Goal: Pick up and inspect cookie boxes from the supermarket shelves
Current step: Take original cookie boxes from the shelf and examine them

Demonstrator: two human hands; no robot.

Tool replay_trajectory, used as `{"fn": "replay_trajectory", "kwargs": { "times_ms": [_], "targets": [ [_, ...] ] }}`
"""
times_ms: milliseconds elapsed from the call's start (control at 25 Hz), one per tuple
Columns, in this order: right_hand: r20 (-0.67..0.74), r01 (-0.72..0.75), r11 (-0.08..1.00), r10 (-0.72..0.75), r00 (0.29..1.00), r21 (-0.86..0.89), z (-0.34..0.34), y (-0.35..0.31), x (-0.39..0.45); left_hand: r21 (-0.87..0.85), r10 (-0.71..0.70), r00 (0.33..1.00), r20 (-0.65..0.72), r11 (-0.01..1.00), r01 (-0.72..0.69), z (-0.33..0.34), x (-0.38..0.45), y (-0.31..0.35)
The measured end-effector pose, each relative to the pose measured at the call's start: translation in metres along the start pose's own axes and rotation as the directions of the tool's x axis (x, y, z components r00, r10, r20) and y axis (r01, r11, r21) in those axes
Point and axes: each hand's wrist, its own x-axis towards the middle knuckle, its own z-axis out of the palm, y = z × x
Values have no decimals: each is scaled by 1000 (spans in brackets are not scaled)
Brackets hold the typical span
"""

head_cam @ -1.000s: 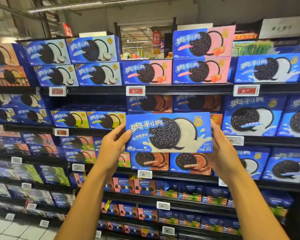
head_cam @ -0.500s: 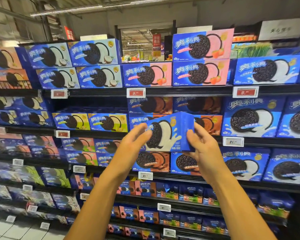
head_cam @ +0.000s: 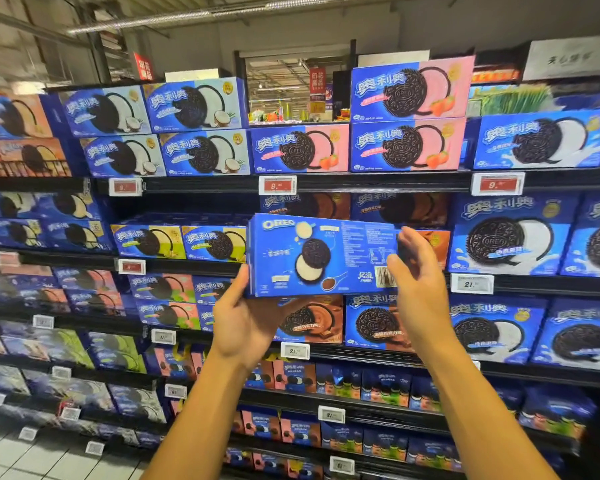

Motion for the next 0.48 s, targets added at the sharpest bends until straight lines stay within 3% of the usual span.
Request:
{"fn": "replay_trajectory", "kwargs": {
  "times_ms": [80,160,240,480],
  "targets": [
    [6,-64,998,64,998,23,-9,7,2,-71,0,998,58,997,4,-7,0,0],
    [102,-88,994,82,991,60,-14,9,0,-123,-1,994,112,992,15,-8,2,-1],
    [137,-32,996,21,990,78,-14,7,-5,-172,-4,988,154,985,31,-9,4,-4],
    [73,77,995,-82,994,67,-14,4,-11,-288,-34,982,184,954,87,-14,10,-7]
  ]
}}
